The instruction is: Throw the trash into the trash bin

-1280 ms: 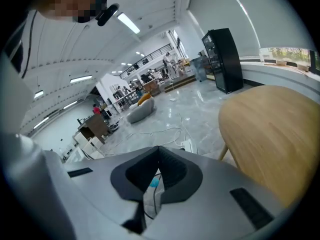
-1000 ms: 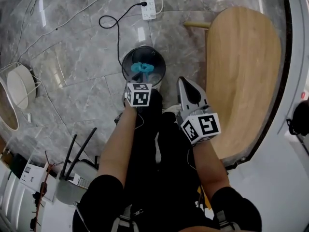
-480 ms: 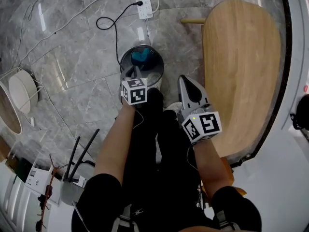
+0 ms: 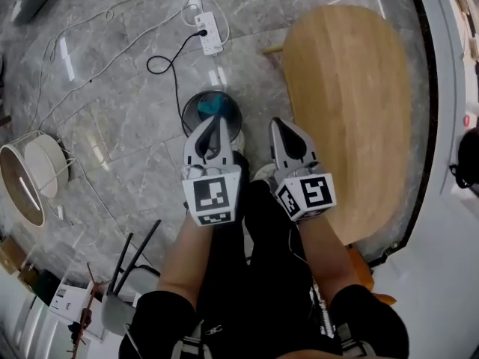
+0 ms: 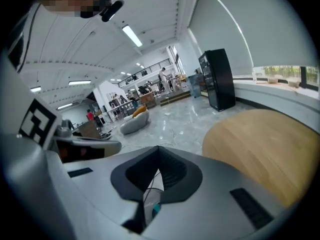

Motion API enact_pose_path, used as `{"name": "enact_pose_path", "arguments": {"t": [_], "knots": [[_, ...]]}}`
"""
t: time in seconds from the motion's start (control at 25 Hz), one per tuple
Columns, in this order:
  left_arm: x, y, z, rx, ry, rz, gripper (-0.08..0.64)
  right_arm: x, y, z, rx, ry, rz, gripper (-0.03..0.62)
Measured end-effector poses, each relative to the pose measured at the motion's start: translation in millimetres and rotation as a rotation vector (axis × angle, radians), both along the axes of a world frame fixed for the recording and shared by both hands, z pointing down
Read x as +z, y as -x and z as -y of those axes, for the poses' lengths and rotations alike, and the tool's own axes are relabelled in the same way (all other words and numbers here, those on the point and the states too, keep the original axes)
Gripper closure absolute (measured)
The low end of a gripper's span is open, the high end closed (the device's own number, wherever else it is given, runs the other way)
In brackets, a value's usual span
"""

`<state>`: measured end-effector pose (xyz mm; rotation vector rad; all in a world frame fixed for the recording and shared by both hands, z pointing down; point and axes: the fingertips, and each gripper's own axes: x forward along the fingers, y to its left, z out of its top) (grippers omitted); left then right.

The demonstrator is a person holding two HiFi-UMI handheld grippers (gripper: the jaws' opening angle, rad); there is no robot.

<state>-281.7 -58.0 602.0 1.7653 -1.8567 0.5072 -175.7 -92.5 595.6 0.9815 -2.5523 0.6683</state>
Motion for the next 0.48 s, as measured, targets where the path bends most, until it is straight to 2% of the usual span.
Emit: {"name": "enact_pose_path", "arguments": {"t": [0.16, 0.28, 0.48], "knots": [[-63.9, -28.0, 10.6, 0.04, -0.072, -0.003, 0.548, -50.0, -21.7, 8.9, 0.07, -0.078, -0.001, 0.581], [-123.1, -47.9, 21.7, 0.09, -0.12, -0.011, 0.548, -114.9, -40.8, 20.3, 0.151, -0.145, 0.03, 0.581], [-250.0, -78.9, 45.2, 0.15, -0.243, -0.01, 0.548, -233.9, -78.1, 34.4, 0.258, -0.229, 0.04, 0.581]]}}
